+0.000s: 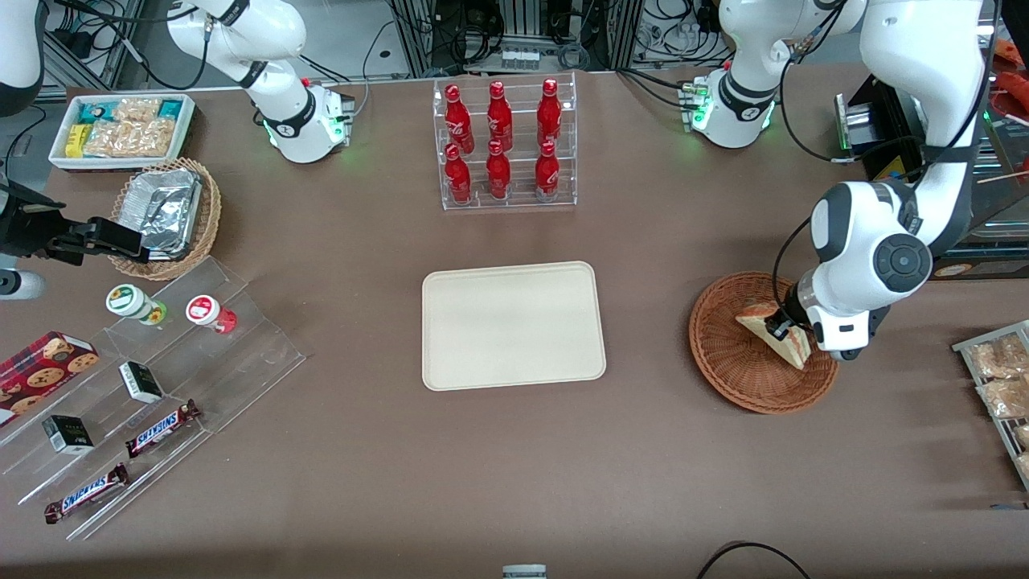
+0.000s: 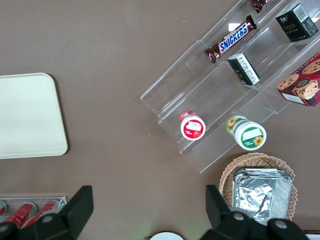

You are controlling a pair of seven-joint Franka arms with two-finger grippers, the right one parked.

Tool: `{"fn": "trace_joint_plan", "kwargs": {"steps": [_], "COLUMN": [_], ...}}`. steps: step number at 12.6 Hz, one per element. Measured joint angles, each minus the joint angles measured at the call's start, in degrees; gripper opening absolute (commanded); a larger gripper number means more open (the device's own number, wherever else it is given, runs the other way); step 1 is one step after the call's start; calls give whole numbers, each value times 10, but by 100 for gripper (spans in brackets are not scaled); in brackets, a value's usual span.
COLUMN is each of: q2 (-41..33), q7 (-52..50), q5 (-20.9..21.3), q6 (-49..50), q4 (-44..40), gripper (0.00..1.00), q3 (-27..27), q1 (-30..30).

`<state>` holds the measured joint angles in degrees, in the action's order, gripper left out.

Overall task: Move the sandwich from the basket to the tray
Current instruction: 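Lift the sandwich and carry it with the left gripper to the tray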

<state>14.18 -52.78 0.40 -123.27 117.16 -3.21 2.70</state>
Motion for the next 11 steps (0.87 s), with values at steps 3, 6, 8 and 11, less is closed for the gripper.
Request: {"fn": "trace_joint_plan", "kwargs": {"steps": [3, 6, 8, 11], "q2": [-3, 4, 17, 49], "q7": [59, 92, 100, 101], "q5": [7, 8, 9, 43], "q6": [44, 76, 85, 84], "q4": [-39, -78, -100, -123], "gripper": [0, 0, 0, 0], "q3": [-35, -80, -116, -164], "q1": [1, 2, 3, 24]}}
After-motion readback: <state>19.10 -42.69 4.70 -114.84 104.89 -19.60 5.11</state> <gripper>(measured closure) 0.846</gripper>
